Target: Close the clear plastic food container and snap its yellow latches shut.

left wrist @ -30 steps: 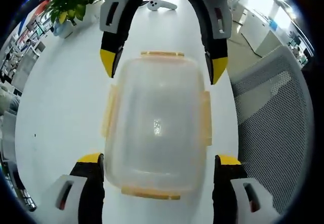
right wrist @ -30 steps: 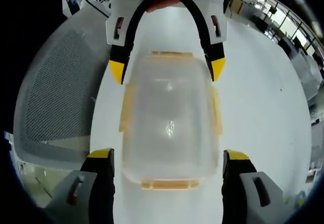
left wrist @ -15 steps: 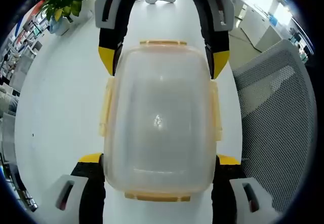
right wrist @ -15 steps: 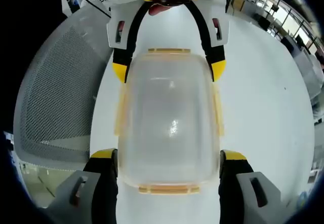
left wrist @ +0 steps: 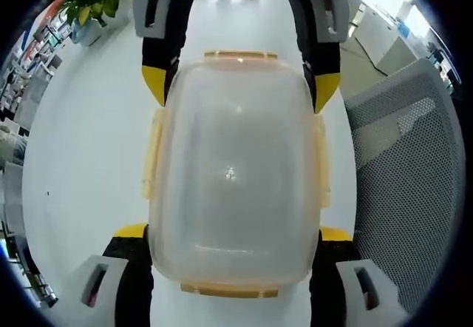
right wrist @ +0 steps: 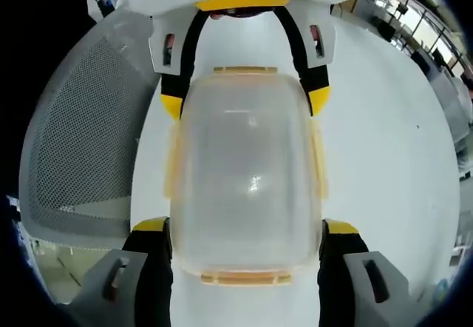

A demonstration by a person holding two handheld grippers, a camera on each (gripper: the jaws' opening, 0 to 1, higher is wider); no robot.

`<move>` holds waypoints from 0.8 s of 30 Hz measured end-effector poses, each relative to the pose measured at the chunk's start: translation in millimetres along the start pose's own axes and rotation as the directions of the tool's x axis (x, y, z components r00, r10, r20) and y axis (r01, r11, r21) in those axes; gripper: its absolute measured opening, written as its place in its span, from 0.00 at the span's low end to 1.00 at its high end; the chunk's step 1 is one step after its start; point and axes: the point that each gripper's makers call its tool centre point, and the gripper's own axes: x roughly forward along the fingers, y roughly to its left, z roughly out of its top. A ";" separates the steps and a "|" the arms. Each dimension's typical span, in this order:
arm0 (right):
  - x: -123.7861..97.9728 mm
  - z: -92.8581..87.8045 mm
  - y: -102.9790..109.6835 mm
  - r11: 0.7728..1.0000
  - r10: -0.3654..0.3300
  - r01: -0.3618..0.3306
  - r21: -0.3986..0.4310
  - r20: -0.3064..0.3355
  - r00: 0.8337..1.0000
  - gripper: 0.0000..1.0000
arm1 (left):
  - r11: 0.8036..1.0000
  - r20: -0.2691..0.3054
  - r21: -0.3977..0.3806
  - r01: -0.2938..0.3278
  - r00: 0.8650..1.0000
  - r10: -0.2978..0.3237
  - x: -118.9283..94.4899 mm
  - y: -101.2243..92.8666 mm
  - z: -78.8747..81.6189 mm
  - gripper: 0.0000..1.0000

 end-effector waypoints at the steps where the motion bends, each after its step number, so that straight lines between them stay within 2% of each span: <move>1: -0.1 -0.2 -0.2 1.000 0.001 -0.001 0.001 0.002 1.000 0.79 | 1.000 0.001 -0.001 -0.001 1.000 0.001 0.0 0.2 0.0 0.87; 9: 0.0 1.0 0.0 1.000 -0.006 0.006 0.004 0.027 1.000 0.79 | 1.000 0.003 -0.002 -0.004 1.000 0.004 0.9 0.6 0.1 0.87; 21: 0.5 0.8 -0.6 1.000 -0.011 0.011 0.008 0.019 1.000 0.79 | 1.000 0.002 -0.002 -0.002 1.000 0.002 0.6 0.5 -0.2 0.87; 24: 1.6 4.9 -1.1 1.000 -0.012 0.011 0.022 0.038 0.999 0.79 | 1.000 -0.011 0.013 0.001 1.000 -0.001 -0.5 2.1 -5.3 0.87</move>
